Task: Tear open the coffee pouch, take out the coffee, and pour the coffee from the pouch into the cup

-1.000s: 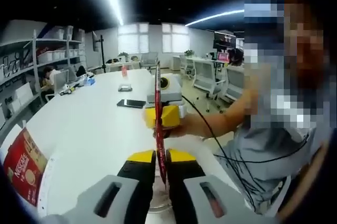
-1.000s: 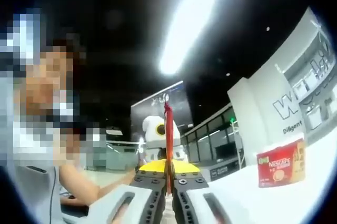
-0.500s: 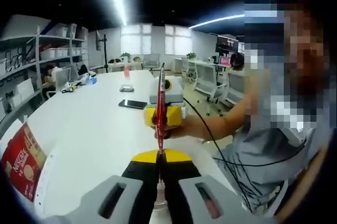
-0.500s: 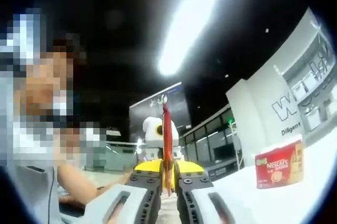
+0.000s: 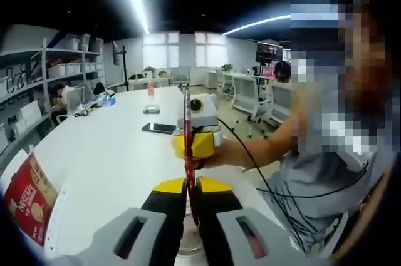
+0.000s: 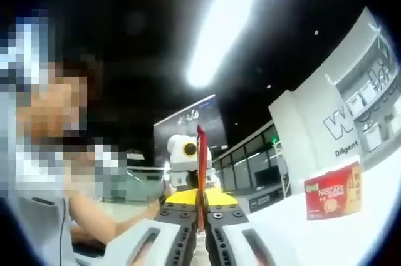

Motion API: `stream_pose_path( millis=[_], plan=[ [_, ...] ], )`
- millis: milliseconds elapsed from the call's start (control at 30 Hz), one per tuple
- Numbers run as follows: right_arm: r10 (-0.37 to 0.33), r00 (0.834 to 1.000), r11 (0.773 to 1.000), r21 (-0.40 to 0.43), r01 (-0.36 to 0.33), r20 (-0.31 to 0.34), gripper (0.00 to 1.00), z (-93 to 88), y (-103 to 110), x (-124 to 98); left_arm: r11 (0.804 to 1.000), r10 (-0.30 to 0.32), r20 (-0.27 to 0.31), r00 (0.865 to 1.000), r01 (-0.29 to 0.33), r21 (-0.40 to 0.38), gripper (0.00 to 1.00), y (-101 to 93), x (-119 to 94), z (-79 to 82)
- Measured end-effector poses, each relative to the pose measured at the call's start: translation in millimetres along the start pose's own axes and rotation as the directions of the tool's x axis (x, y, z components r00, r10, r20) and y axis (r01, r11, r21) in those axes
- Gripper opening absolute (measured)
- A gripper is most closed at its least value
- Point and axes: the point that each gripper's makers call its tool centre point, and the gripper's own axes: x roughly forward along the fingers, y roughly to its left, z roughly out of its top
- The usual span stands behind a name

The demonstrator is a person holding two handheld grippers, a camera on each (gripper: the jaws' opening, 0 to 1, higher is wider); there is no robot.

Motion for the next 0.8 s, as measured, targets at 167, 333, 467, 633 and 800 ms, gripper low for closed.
stream_pose_path(
  millis=[167, 333, 467, 633, 800],
  plan=[
    [-0.002, 1.0, 1.0, -0.02, 0.003, 0.014, 0.07, 10.2, 0, 1, 1.0, -0.001, 0.005, 1.0, 0.001, -0.009, 0.05, 1.0, -1, -0.2],
    [-0.005, 1.0, 0.999, -0.038, 0.004, -0.02, 0.03, 8.4, 2, 3, 1.0, -0.012, -0.017, 1.0, 0.012, 0.015, 0.11, -3.6, 2, -4.3],
    [-0.006, 1.0, 0.999, -0.04, 0.005, -0.028, 0.04, 8.4, 3, 5, 1.0, -0.003, -0.009, 1.0, 0.003, 0.024, 0.11, -3.4, 3, 0.4],
    [-0.002, 0.999, 0.998, -0.058, 0.0, -0.041, 0.11, 9.9, 4, 8, 1.0, 0.01, 0.0, 1.0, -0.01, 0.017, 0.05, 0.2, -1, 2.9],
    [-0.019, 1.0, 0.997, -0.077, 0.019, -0.002, 0.09, 24.0, 3, 5, 1.0, 0.003, -0.005, 1.0, -0.003, 0.008, 0.05, -0.6, 0, 1.7]
  ],
)
